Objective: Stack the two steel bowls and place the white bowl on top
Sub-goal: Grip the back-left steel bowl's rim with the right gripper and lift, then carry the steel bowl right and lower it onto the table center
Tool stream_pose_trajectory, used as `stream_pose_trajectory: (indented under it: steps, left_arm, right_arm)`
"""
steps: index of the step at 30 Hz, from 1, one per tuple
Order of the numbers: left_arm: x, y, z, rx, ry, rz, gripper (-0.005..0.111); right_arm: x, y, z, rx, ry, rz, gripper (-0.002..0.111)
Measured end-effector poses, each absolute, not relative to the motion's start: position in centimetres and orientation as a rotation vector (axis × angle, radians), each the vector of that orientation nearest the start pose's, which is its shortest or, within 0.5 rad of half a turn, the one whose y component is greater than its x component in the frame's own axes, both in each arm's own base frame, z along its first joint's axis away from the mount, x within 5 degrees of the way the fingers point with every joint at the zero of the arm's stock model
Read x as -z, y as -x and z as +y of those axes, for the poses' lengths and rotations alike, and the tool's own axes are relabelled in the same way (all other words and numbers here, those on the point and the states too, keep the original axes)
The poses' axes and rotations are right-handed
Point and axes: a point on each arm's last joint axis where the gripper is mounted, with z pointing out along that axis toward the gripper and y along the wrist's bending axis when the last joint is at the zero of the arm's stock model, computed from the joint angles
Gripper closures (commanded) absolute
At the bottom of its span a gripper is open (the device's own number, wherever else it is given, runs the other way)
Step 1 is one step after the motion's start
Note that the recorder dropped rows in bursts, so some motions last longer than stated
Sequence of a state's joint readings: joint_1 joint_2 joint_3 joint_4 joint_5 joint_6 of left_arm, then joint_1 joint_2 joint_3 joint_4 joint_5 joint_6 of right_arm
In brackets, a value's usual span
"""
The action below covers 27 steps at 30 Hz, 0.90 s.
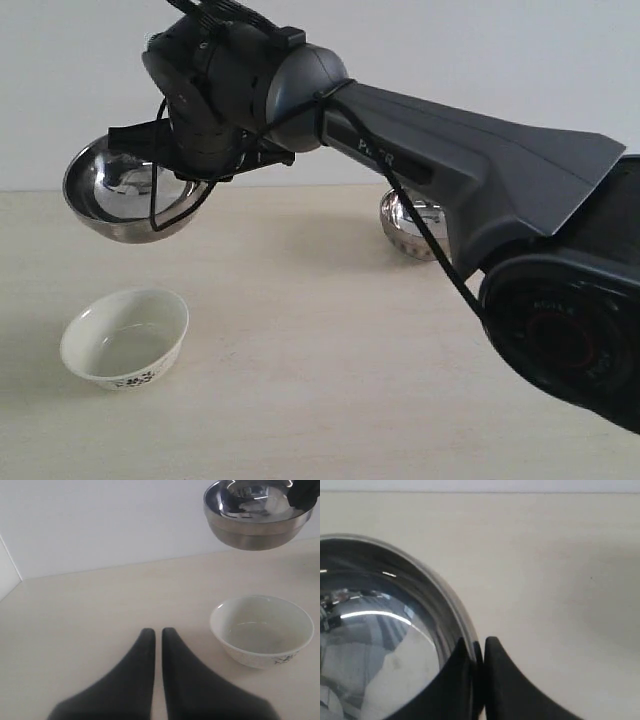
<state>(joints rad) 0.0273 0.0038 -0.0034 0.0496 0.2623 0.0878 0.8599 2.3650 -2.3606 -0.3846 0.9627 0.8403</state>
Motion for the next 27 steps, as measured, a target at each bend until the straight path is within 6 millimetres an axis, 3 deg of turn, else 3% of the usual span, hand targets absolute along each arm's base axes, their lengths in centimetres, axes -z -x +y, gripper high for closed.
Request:
stream_pose_trajectory:
  steps: [8,27]
  left_arm:
    - [-19.0,-5.5,0.3,-0.131,-0.085,1.746,0.103]
    - [-19.0,-5.5,0.3,-0.131,-0.085,1.746,0.103]
  right_arm:
    - [-28.7,-35.1,39.1,-0.233,0.228,2.357,0.108]
    - [-37.2,-30.7,35.7,-0.194,0.451,2.35,0.108]
